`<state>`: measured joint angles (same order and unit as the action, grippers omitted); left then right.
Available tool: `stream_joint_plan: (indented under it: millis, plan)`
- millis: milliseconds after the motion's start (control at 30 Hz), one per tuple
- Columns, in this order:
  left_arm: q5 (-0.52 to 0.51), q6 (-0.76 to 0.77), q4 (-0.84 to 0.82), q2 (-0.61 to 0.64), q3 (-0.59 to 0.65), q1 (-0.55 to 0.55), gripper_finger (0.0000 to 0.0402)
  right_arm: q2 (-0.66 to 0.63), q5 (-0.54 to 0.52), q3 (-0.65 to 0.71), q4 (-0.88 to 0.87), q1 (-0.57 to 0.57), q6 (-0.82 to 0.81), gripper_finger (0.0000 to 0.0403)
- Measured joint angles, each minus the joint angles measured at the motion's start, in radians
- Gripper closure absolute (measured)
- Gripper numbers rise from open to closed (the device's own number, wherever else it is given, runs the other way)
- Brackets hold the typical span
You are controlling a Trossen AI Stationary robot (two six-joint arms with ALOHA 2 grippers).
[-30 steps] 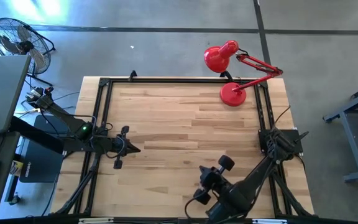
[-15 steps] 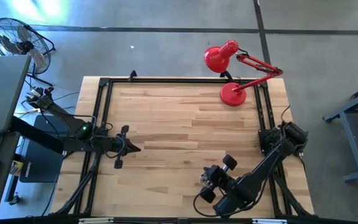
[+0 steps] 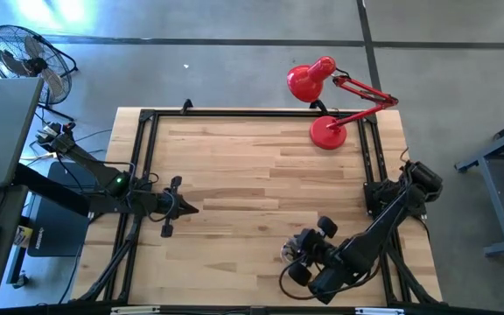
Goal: Pick & Place Makeup Brushes
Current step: Put the eyeshadow brush into the gold makeup holder, then return to Home Position
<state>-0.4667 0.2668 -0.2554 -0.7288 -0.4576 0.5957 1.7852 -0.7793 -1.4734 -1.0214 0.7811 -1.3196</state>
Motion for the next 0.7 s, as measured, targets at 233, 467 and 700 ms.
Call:
stream_joint_plan:
  millis: [233,467,700]
  plan:
    - [0.0,0.0,0.027,0.0,0.0,0.0,0.0401,-0.041,0.007,0.0,-0.021,0.0,0.129,0.028]
    - [-0.085,0.043,0.029,0.0,0.0,0.0,0.0401,-0.109,0.012,0.0,-0.117,-0.038,0.219,0.0305]
    - [-0.126,0.053,0.029,0.0,0.0,0.0,0.0401,-0.112,0.123,0.001,-0.202,-0.176,0.272,0.0393]
